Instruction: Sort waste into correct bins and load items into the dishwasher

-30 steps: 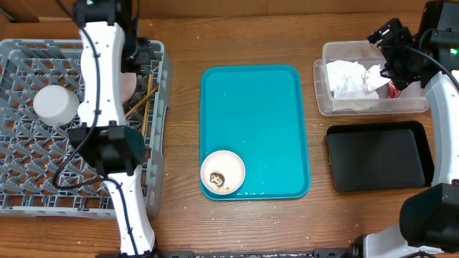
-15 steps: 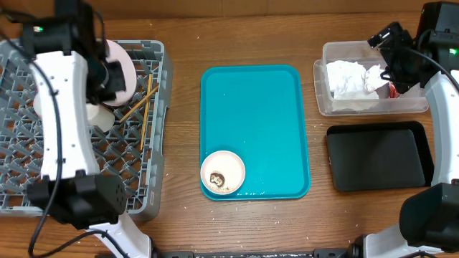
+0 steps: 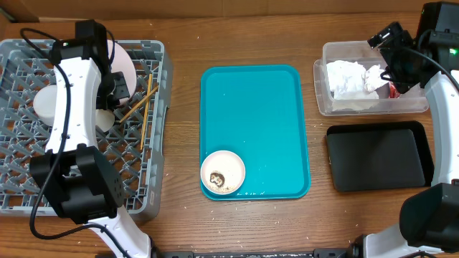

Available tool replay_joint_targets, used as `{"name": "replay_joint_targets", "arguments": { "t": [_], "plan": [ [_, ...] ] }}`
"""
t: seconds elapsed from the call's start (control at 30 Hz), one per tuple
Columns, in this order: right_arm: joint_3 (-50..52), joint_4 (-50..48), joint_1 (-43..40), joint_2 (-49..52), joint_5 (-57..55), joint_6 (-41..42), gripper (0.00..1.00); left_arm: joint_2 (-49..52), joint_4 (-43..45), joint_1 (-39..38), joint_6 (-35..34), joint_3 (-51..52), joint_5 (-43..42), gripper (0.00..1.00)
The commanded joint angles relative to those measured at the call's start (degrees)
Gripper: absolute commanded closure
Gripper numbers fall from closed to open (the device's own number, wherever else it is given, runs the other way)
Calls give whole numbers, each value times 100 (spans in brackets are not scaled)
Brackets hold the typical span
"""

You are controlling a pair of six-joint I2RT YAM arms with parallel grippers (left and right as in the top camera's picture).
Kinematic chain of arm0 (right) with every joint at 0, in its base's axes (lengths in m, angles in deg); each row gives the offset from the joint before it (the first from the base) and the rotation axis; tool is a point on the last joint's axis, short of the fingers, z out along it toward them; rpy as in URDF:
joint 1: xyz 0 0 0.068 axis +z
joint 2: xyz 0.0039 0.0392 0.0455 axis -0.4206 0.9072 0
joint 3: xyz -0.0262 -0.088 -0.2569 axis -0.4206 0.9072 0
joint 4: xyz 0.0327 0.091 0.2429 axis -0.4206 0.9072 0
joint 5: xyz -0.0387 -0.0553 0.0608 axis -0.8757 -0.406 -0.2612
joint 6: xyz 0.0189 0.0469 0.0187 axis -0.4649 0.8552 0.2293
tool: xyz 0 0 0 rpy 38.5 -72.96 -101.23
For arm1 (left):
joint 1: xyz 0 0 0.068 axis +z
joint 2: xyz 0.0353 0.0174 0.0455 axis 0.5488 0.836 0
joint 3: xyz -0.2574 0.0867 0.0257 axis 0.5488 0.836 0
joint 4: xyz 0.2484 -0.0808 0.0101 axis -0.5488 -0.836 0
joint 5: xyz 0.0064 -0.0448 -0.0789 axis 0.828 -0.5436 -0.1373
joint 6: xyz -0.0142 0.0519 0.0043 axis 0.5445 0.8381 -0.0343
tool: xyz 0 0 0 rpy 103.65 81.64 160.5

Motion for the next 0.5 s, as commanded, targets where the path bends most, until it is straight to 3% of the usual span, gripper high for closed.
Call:
{"name": "replay_joint_targets", "arguments": {
  "t": [0.0, 0.17, 0.33, 0.47],
  "plan": [
    [26, -4, 17, 7, -92, 2, 0, -7, 61, 17, 295, 52, -420, 96],
    [26, 39, 17, 7, -94, 0, 0, -7, -245, 7, 527, 52, -1084, 96],
    [26, 35, 17, 7, -94, 2, 0, -7, -800, 9, 527, 52, -1047, 96],
    [26, 37, 17, 7, -94, 2, 0, -7, -748, 13, 352, 52, -452, 96]
  ]
}}
